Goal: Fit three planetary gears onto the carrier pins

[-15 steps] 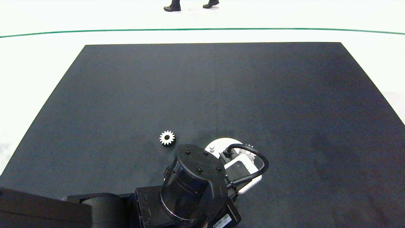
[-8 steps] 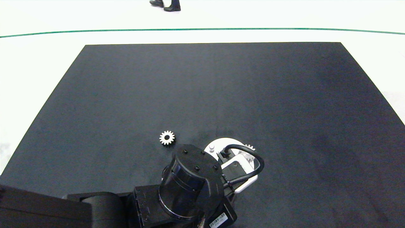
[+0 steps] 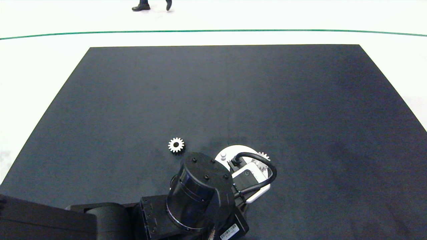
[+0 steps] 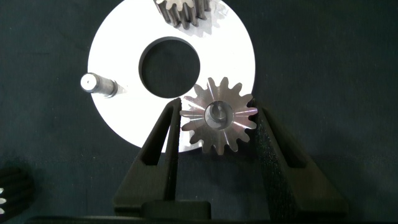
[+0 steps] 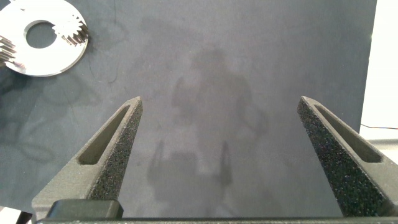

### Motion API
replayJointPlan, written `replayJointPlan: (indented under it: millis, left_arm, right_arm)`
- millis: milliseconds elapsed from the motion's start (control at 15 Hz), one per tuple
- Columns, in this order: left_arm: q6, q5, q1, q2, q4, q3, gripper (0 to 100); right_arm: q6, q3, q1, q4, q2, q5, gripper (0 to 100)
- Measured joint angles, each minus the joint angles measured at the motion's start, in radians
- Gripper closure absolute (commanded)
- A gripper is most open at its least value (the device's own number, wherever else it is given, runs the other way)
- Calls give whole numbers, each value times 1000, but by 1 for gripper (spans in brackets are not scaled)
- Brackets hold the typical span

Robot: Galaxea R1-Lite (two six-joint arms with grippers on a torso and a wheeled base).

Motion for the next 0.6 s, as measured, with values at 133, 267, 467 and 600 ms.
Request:
replayJointPlan:
  millis: [133,267,467,600]
  left_arm:
    - [0,0,-2,1,-9,-1,93]
    - [0,0,-2,3,-11,-3,93]
    - [-2,0,-4,4,-15,6,93]
    - [-2,0,-3,4,-27,12,93]
  right_arm:
    - [0,0,0,0,0,0,0]
    - [0,0,0,0,0,0,0]
    - [0,0,0,0,0,0,0]
    - [0,0,0,0,0,0,0]
